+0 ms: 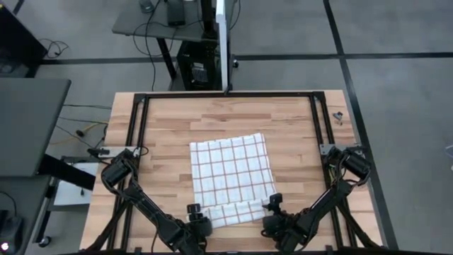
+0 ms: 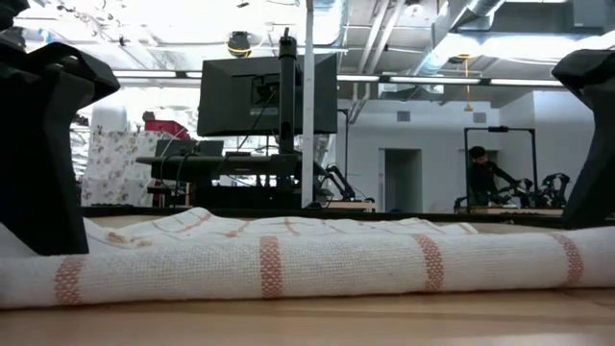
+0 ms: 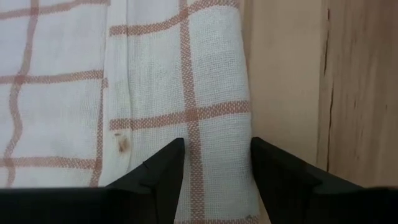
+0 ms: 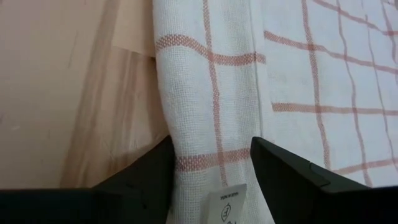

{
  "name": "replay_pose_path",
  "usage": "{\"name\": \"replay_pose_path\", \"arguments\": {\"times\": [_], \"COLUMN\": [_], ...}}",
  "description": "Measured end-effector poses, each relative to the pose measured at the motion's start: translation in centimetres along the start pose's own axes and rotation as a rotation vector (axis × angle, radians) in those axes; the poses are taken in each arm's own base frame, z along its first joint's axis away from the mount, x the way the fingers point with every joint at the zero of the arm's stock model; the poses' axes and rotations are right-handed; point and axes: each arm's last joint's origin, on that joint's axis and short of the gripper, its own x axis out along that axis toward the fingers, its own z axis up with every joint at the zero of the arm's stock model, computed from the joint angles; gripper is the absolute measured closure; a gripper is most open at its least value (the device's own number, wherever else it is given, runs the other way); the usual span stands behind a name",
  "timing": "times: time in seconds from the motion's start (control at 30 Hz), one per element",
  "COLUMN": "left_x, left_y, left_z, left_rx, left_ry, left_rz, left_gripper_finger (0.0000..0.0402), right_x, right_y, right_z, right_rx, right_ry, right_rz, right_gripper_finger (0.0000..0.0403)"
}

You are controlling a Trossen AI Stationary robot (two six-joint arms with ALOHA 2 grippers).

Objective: Roll towel
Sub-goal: Roll the white towel

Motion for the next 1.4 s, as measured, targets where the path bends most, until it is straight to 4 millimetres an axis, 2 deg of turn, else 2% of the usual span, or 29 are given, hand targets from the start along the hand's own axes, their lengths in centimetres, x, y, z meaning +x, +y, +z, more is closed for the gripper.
{"name": "replay_pose_path", "arguments": {"times": [0.07,0.17,0.23,0.27,0.33,0.57,0.63,0.73,0.83,0.97,1.17,1.4], "left_x": [0.0,0.1,0.1,0.0,-0.4,-3.2,-3.2,-3.5,-3.6,-3.0,-3.2,-2.5], "left_y": [0.1,0.2,0.2,0.2,0.2,0.1,0.7,2.0,3.1,4.8,7.2,9.3], "left_z": [-0.1,-0.1,-0.1,-0.1,0.2,2.3,2.3,1.8,1.2,0.2,0.9,1.0], "left_rx": [-0.016,-0.045,-0.08,-0.103,-0.146,-0.263,-0.284,-0.368,-0.446,-0.468,-0.415,-0.356], "left_ry": [0.009,0.009,0.006,0.007,0.019,0.035,0.06,0.026,-0.037,-0.008,0.027,0.039], "left_rz": [0.009,0.021,0.023,0.019,-0.018,-0.342,-0.395,-0.474,-0.558,-0.614,-0.675,-0.672], "left_gripper_finger": [0.0284,0.0369,0.039,0.0392,0.0397,0.04,0.0401,0.0401,0.0401,0.0401,0.0401,0.0401], "right_x": [0.1,0.1,0.1,0.0,-0.3,-2.7,-3.2,-2.8,-2.4,-2.2,-2.1,0.0], "right_y": [0.1,0.3,0.4,0.4,0.4,-0.3,-0.6,-0.8,-1.5,-3.2,-6.9,-10.0], "right_z": [-0.1,0.0,0.1,0.1,0.4,1.3,1.4,1.2,0.7,0.9,2.3,2.9], "right_rx": [0.005,0.026,0.052,0.07,0.132,0.244,0.282,0.35,0.385,0.41,0.426,0.4], "right_ry": [0.009,0.032,0.046,0.05,0.061,0.087,0.074,0.086,0.122,0.126,0.135,0.187], "right_rz": [0.017,0.073,0.12,0.141,0.182,0.381,0.494,0.682,0.735,0.789,0.899,1.003], "right_gripper_finger": [0.0242,0.0317,0.0374,0.0387,0.0393,0.0401,0.0401,0.0401,0.0402,0.0402,0.0402,0.0403]}}
